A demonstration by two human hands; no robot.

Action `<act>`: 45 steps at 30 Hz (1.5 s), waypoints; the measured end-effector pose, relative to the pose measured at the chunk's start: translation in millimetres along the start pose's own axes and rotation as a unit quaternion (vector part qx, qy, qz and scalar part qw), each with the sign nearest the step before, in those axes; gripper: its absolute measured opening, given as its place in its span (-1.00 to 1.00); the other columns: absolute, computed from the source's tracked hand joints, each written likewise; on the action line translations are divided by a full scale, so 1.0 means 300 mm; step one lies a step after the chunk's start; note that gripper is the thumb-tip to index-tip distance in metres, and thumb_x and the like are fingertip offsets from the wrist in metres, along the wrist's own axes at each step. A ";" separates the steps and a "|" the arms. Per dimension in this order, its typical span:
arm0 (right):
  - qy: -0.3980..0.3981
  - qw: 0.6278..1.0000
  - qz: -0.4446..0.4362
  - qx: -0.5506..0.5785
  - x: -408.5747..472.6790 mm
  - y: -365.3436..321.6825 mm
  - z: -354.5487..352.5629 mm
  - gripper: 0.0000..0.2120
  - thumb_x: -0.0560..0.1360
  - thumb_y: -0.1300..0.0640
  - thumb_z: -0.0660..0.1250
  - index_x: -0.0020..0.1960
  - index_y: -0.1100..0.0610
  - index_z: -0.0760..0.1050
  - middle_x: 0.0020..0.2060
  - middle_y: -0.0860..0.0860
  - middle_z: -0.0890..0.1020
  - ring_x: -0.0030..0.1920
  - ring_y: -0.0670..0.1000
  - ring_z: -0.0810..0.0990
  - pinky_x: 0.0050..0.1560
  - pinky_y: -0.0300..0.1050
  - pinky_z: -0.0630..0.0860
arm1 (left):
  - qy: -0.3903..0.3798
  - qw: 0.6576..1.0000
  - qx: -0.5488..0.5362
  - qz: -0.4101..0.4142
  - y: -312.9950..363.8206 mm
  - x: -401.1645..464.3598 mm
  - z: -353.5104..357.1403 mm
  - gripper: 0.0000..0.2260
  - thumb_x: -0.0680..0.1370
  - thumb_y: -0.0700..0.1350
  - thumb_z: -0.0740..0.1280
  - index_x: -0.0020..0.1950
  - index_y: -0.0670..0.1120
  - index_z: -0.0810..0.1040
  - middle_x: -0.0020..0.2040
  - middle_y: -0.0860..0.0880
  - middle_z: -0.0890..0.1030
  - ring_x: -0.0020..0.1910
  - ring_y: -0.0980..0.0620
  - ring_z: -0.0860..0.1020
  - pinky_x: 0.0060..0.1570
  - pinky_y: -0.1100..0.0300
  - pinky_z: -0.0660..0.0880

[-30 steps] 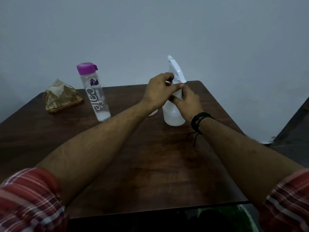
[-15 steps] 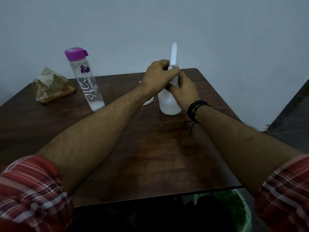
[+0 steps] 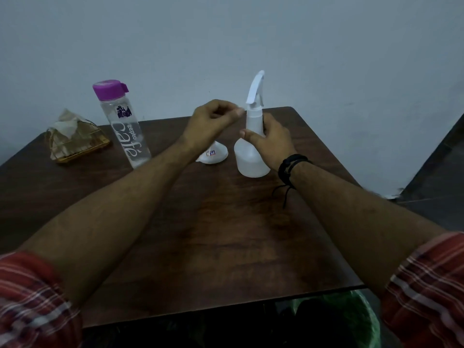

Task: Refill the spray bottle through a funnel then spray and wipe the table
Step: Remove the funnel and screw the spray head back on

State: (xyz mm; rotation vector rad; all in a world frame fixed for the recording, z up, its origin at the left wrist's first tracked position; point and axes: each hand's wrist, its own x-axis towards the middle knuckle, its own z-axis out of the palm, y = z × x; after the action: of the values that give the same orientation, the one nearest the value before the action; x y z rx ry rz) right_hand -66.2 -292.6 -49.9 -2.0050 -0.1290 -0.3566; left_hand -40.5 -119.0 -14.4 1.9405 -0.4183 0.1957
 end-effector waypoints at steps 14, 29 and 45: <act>-0.054 0.997 0.023 0.051 0.041 0.001 -0.023 -0.53 0.40 -0.05 0.48 0.29 0.01 0.55 0.13 -0.04 0.70 0.15 0.02 0.66 0.25 0.15 0.57 | -0.102 0.995 0.013 0.017 0.075 0.037 0.035 -0.82 0.62 0.01 0.35 0.17 -0.02 0.63 0.02 -0.07 0.70 0.00 0.05 0.66 -0.01 0.16 0.60; -0.141 0.984 0.018 0.108 0.058 -0.004 -0.070 -0.62 0.50 0.22 0.48 0.31 0.12 0.57 0.14 0.01 0.71 0.16 -0.03 0.68 0.25 -0.04 0.58 | -0.114 0.993 0.015 0.004 0.083 0.047 0.042 -0.60 0.52 0.10 0.46 0.15 -0.19 0.56 0.08 -0.18 0.67 0.10 -0.08 0.66 0.18 -0.11 0.58; -0.232 0.960 0.058 0.145 0.032 -0.039 -0.076 -0.63 0.55 0.27 0.42 0.34 0.11 0.53 0.05 -0.04 0.74 0.01 -0.14 0.72 -0.02 -0.23 0.62 | -0.028 0.998 0.050 0.001 0.065 -0.008 0.068 -0.65 0.55 0.16 0.40 0.14 -0.08 0.60 0.02 -0.04 0.66 0.02 0.03 0.65 0.10 -0.05 0.61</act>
State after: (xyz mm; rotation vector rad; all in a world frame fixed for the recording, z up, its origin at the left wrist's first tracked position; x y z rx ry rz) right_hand -64.5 -308.4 -27.7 -1.7607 -0.3371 0.2054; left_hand -51.3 -143.9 -6.6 2.0483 -0.4558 0.1666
